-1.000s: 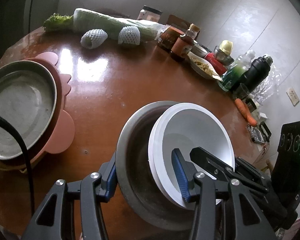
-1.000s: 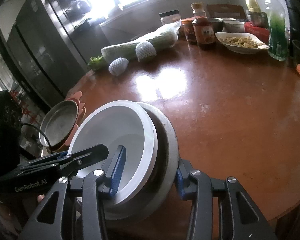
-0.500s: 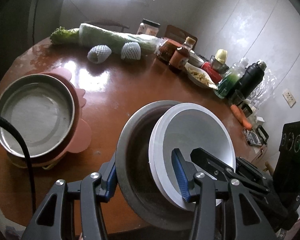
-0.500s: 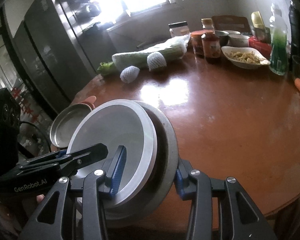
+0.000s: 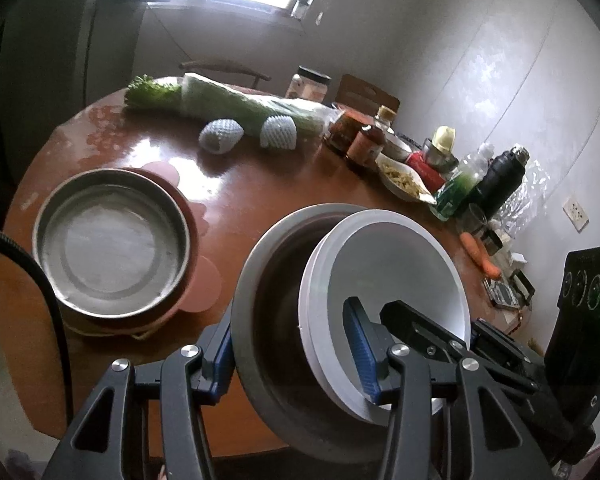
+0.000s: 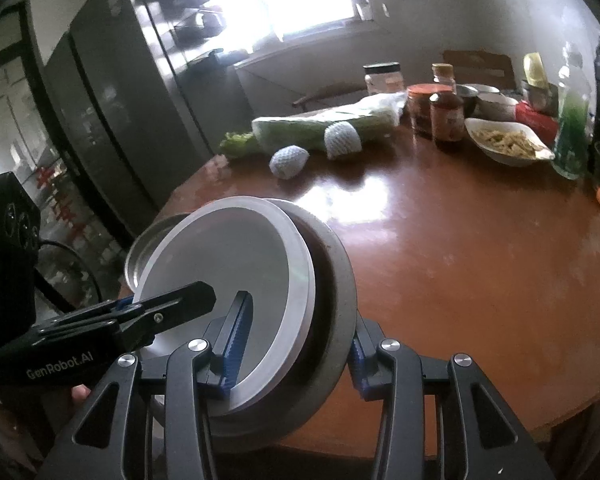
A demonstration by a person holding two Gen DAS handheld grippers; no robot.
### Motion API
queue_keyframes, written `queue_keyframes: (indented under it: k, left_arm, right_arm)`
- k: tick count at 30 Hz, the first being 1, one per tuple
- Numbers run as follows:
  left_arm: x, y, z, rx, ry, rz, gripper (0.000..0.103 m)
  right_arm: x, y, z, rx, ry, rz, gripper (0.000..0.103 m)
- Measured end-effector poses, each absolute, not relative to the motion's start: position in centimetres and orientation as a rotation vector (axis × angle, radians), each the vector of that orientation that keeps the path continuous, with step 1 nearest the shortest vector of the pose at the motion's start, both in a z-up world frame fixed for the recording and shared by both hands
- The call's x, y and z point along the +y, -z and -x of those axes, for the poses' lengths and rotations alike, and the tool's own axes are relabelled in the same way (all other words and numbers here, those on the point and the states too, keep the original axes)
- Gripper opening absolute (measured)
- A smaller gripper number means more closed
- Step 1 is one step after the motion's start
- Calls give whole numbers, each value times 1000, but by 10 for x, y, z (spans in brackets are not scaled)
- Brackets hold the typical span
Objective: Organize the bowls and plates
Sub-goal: 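Lift the steel bowl stack with the left gripper toward the pink plate stack, then lower the steel bowl stack onto the silver tray on the pink plate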
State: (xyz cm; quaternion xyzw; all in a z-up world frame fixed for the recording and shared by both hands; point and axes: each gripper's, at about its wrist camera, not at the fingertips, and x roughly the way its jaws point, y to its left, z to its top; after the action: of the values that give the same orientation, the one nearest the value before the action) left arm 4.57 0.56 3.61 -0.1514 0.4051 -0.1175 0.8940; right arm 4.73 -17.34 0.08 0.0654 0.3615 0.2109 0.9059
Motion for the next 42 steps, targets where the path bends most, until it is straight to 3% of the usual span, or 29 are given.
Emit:
queue_keyframes:
  k: [42]
  left_arm:
    - [82, -53, -43, 751, 107, 354, 49]
  right_arm:
    - [-86, -24, -66, 676, -568, -43, 45]
